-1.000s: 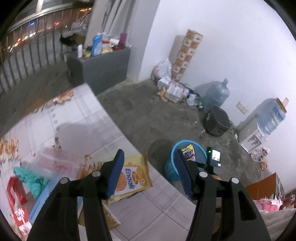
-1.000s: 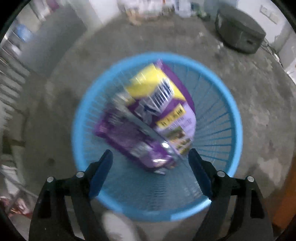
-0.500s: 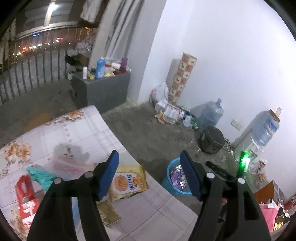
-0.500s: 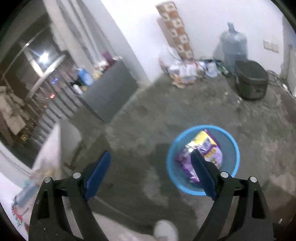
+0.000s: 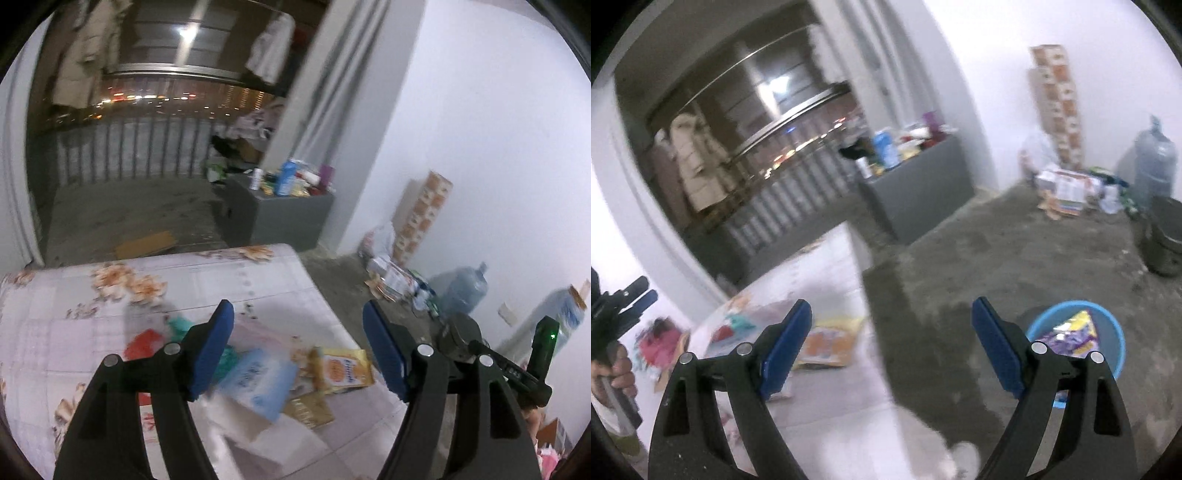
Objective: Collect trash
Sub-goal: 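Move both tools back over the table toward the remaining trash, then close the left gripper on the clear plastic bag while the right gripper grasps the yellow Enaak packet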
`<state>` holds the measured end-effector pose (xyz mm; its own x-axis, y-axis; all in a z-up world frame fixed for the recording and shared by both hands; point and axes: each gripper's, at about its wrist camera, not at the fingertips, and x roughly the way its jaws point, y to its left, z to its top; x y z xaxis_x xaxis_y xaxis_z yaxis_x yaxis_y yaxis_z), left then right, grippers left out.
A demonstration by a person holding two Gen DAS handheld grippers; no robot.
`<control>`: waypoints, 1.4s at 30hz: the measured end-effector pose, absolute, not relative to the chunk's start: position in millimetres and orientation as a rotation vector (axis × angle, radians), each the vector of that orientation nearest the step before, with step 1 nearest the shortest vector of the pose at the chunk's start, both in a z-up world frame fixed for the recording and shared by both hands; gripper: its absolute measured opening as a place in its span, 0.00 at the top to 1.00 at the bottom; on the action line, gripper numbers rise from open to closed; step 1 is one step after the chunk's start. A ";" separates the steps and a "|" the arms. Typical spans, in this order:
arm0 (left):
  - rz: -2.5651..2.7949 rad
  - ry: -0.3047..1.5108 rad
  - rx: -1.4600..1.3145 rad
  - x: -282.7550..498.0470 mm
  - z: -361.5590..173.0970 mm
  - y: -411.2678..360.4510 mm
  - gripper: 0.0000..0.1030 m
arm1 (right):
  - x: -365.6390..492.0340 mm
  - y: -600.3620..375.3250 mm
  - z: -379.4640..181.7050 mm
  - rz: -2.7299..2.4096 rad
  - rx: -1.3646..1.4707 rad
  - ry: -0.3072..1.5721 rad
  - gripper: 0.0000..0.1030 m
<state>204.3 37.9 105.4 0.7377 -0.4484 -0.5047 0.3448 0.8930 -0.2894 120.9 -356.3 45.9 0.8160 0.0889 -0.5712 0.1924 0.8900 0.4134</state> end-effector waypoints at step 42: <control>-0.461 1.421 -0.199 440.9 -74.0 30.9 0.49 | 207.5 -314.6 -23.6 0.016 0.732 1.062 0.43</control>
<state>440.9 30.9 -74.0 0.0804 -0.4215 -0.9033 0.1885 0.8963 -0.4015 207.5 -314.6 -23.6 0.5096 0.3496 -0.7862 0.3259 0.7672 0.5524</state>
